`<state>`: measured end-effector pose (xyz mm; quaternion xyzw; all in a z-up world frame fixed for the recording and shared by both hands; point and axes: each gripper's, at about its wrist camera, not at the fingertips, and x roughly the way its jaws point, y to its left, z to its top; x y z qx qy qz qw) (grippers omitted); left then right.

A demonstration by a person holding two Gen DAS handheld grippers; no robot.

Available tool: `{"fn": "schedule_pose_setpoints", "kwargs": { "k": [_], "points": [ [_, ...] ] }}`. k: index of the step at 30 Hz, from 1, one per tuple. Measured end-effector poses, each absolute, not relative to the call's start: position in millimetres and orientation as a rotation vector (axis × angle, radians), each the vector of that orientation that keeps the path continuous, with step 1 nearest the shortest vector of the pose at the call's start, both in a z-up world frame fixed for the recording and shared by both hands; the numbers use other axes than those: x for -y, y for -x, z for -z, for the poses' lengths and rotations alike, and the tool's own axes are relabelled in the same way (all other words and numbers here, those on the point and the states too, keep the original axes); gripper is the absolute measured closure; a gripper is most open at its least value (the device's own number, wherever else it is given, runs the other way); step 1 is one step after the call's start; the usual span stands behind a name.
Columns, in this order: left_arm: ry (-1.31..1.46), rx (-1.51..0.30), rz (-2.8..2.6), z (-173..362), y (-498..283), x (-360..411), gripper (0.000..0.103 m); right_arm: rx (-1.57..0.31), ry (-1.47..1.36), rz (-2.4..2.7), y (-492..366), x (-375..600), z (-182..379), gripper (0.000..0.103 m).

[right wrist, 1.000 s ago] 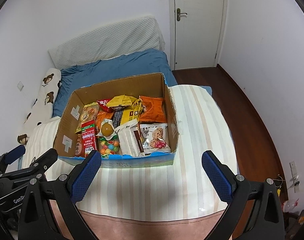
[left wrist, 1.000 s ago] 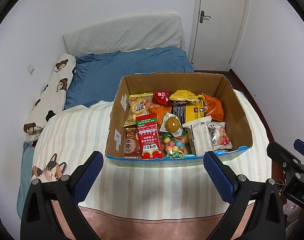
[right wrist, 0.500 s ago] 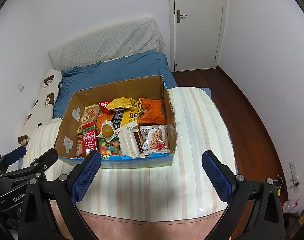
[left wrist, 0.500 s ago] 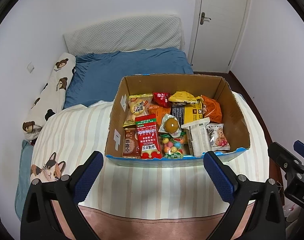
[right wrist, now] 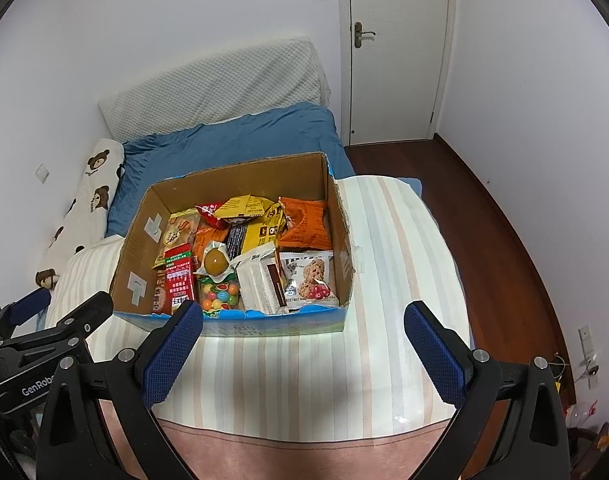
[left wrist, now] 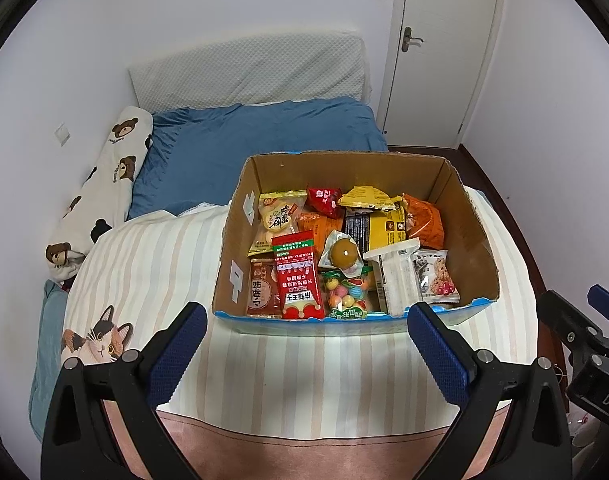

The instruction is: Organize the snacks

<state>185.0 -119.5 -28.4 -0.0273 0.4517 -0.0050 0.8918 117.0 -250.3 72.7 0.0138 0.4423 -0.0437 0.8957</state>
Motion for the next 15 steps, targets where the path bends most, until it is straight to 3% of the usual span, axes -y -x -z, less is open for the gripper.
{"fn": "schedule_pose_setpoints", "kwargs": {
  "k": [15],
  "points": [
    [0.054, -0.902, 0.019, 19.4, -179.0, 119.4, 0.0, -0.908, -0.031, 0.094, -112.9, 251.5, -75.6, 0.0]
  ]
}}
